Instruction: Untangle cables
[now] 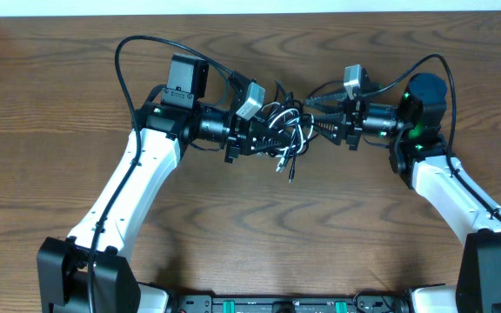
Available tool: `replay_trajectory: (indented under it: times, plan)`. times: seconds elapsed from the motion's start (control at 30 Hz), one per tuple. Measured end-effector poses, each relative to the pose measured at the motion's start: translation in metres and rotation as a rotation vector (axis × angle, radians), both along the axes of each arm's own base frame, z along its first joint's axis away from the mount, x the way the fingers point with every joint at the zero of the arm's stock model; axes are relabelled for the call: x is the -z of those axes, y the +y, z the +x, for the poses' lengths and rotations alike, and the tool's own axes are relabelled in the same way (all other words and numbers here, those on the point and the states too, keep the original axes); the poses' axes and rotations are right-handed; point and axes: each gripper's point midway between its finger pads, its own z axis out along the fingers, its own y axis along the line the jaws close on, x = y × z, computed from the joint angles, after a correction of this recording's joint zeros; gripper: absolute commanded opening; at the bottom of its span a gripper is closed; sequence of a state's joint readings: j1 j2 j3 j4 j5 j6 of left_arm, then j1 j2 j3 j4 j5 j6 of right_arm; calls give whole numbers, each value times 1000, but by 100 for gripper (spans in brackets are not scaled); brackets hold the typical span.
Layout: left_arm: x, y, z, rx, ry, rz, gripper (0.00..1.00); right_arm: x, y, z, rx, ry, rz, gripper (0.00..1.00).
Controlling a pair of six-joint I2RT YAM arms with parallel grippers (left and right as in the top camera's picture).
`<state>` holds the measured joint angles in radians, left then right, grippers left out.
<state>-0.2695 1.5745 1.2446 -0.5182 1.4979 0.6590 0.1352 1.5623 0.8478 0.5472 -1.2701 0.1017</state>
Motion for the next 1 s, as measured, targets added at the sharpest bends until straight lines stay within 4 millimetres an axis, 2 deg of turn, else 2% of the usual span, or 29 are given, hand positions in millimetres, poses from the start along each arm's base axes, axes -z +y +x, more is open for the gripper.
replay_trajectory:
  times: [0.27, 0.43, 0.53, 0.6, 0.73, 0.8, 1.0]
  plan:
    - [-2, 0, -1, 8, 3, -12, 8, -8, 1, -17, -103, -50, 21, 43]
    - [-2, 0, -1, 8, 3, -13, 8, -11, 0, -27, -164, -68, 31, 50]
    - [-2, 0, -1, 8, 3, -12, 8, -12, 4, -32, -190, -73, 34, 51]
    - [-2, 0, -1, 8, 3, -12, 8, -13, 9, -36, -212, -82, 35, 46]
    - [-2, 0, -1, 8, 1, -12, 8, -14, 22, -44, -246, -97, 37, 11]
    - [-2, 0, -1, 8, -2, -13, 8, -14, 24, -44, -243, -98, 37, 1]
    - [7, 0, 6, -30, -20, 37, 8, -14, 17, -39, -220, -88, 36, 1]
